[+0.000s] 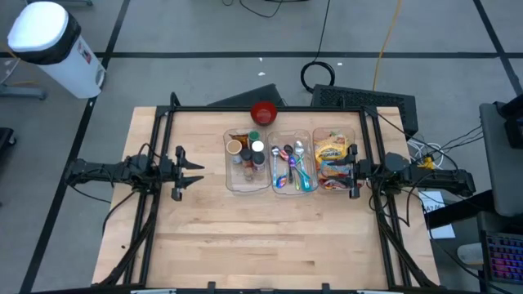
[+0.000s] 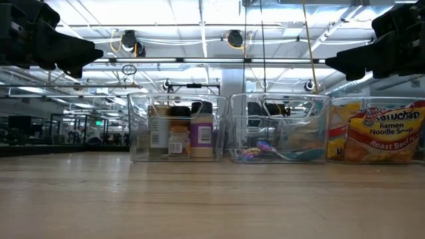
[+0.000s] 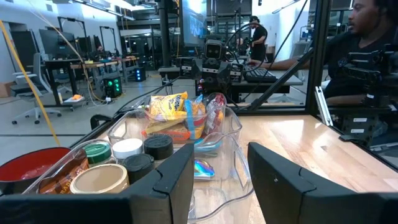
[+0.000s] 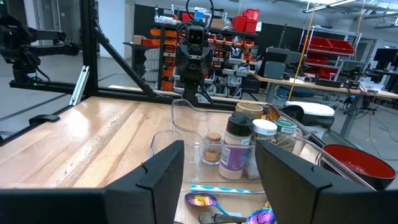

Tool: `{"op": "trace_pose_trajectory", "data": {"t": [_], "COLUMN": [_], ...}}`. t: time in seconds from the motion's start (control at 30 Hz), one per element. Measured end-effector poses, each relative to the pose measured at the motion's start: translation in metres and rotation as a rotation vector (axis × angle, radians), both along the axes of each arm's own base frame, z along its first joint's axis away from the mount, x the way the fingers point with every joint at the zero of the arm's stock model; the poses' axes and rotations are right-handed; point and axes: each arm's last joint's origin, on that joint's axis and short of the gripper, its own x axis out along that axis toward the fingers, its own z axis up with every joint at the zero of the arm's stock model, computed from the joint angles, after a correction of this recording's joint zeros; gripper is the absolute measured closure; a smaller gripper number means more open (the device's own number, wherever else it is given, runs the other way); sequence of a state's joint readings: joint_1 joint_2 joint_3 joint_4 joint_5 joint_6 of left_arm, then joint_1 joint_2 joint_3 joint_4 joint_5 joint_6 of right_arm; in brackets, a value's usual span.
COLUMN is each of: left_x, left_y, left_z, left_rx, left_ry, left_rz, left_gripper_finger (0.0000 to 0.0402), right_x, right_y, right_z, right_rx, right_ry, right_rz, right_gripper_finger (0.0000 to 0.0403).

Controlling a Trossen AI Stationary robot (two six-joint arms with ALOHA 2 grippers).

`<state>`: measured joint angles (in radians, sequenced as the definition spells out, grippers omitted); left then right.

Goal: Pick & Place Food Item
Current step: Return to Home Position

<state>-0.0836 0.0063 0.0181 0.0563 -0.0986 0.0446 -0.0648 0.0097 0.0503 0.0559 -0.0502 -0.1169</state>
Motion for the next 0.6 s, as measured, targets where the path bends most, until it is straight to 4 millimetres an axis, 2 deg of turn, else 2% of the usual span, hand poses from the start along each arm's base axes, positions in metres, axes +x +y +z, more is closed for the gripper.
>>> {"op": "trace_pose_trajectory", "data": {"t": [0.6], "left_x": [0.0], "left_y": [0.0], "left_z": [0.0], "left_rx": [0.0], "left_ry": [0.0], "left_rz": [0.0], "left_gripper_finger": [0.0243], "right_x": [0.0], "right_y": [0.0], "right_z": [0.0], "right_rx": [0.0], "right_ry": [0.0], "right_rz": [0.0], "right_gripper_finger": [0.0212]}}
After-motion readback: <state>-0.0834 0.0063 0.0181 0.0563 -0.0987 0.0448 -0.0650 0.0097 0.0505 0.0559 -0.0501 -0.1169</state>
